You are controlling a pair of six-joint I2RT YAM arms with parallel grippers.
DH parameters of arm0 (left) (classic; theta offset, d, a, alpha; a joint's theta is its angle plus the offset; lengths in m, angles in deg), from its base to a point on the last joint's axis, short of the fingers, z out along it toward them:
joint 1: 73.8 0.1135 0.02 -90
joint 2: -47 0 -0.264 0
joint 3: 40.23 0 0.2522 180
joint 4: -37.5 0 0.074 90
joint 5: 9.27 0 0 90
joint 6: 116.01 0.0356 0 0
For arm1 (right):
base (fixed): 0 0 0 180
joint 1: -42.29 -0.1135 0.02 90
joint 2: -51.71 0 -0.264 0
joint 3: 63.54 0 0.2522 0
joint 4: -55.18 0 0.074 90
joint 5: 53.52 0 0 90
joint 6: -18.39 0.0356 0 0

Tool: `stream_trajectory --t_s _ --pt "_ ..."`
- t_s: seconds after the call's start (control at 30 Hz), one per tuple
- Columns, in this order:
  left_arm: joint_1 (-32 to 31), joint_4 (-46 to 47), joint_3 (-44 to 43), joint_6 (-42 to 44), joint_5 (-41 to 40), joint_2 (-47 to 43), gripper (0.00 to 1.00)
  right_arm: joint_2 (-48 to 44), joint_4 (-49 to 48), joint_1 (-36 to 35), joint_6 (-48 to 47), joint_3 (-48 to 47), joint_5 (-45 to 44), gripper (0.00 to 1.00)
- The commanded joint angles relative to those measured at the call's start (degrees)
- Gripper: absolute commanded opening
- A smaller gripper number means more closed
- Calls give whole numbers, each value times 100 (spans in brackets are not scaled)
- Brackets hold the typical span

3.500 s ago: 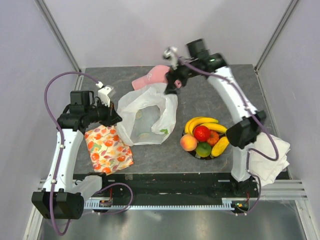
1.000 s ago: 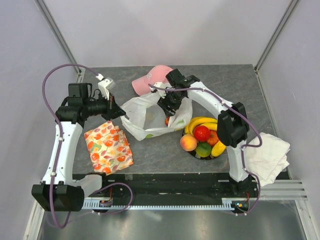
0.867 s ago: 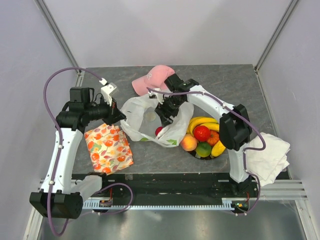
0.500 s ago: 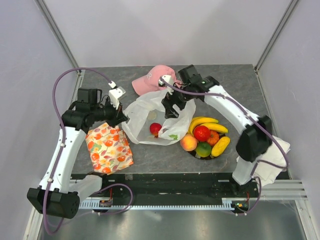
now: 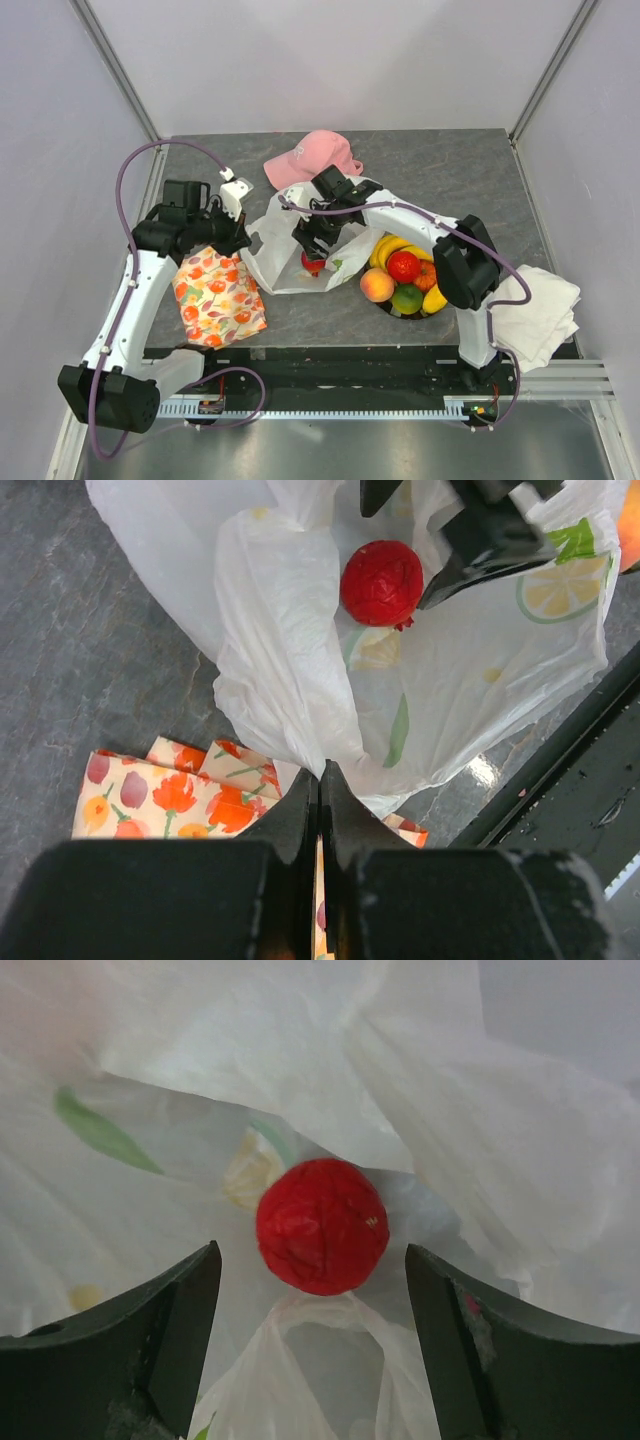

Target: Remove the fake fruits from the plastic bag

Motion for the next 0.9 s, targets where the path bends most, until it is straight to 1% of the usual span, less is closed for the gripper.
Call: stream_trajectory --t_s 0.0,0.07,0.37,0.43,0.47,0.5,0.57,0.6,0.7,0.73,0.8,0.83,0.87 --pt "-14 204 -28 -246 -245 -282 2 91 -629 -132 576 -31 -1121 83" --pt "-14 204 -19 -264 -210 -256 1 275 -638 -212 628 -84 -1455 83" --pt "47 256 33 -334 -113 -238 2 724 -550 -642 681 -146 -1228 86" --pt "91 256 33 -352 -104 -282 1 795 -524 -686 734 -154 -1255 84" --pt "109 265 33 -360 -104 -291 2 830 -532 -721 760 -154 -1255 81" --pt "135 265 25 -369 -113 -300 2 830 -558 -713 813 -163 -1255 73" --pt "153 256 7 -387 -104 -326 2 760 -567 -722 822 -207 -1342 63" --pt "179 248 7 -387 -104 -326 2 699 -533 -730 718 -225 -1525 53" --pt "188 248 33 -378 -113 -317 1 322 -217 -687 462 -408 -1580 39" --pt "188 256 51 -378 -113 -300 1 172 -33 -669 331 -435 -1449 39" --pt "188 265 68 -369 -95 -229 1 -424 65 -520 251 -357 -1133 38" --pt "188 283 77 -369 -60 -203 2 -670 31 -433 251 -278 -749 38" --pt "188 309 69 -369 -51 -151 2 -1151 21 -223 286 -208 -562 38"
